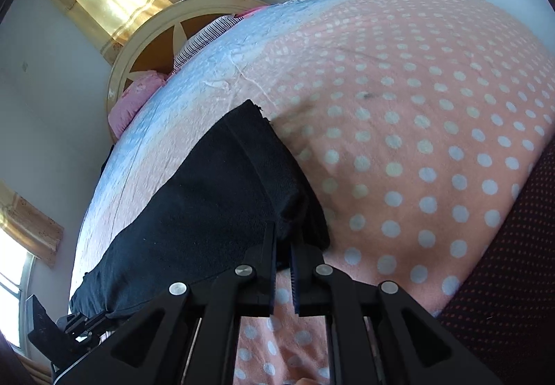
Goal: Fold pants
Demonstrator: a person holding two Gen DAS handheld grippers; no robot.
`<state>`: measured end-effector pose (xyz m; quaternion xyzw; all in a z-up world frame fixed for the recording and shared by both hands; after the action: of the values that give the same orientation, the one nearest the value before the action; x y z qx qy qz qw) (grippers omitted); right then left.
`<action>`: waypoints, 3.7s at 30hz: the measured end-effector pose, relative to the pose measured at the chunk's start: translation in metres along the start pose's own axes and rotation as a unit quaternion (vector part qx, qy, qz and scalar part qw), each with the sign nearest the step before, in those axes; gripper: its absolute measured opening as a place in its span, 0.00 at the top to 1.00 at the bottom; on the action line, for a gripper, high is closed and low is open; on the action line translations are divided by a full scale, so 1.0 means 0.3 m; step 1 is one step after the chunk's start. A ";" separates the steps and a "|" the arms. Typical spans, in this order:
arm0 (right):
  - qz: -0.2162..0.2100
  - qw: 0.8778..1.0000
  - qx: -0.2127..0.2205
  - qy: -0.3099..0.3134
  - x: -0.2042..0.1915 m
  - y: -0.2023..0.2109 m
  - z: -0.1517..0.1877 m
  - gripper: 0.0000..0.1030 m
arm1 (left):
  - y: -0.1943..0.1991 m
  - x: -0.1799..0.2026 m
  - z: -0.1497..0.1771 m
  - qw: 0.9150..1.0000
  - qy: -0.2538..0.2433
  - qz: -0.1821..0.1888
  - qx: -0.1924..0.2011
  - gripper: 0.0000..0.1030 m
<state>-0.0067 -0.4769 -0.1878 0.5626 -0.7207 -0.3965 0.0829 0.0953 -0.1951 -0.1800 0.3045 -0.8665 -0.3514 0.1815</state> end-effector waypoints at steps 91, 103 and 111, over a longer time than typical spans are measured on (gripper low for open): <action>-0.095 0.854 -0.086 0.504 -1.074 -0.189 0.214 0.90 | 0.211 -0.355 0.097 0.984 0.082 -0.138 0.073 0.20; -0.221 0.872 -0.117 0.420 -1.526 -0.436 0.039 0.31 | 0.352 -0.702 0.263 0.946 0.186 -0.262 0.052 0.10; -0.263 0.882 -0.165 0.354 -1.743 -0.611 0.043 0.44 | 0.367 -0.811 0.355 0.938 0.239 -0.248 0.042 0.09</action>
<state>0.3072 -0.0219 -0.1475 0.8122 -0.3931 -0.2914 0.3176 0.1772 0.0799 -0.1984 0.5918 -0.7088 -0.2654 0.2774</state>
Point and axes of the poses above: each gripper's, at about its wrist camera, not at the fingertips, and y roughly against the way its jaws point, x to its right, z to its underside, the point moved 4 cm from there along -y, roughly the way its jaws point, and after that the axes turned 15 degrees about y, right-handed, at the moved point
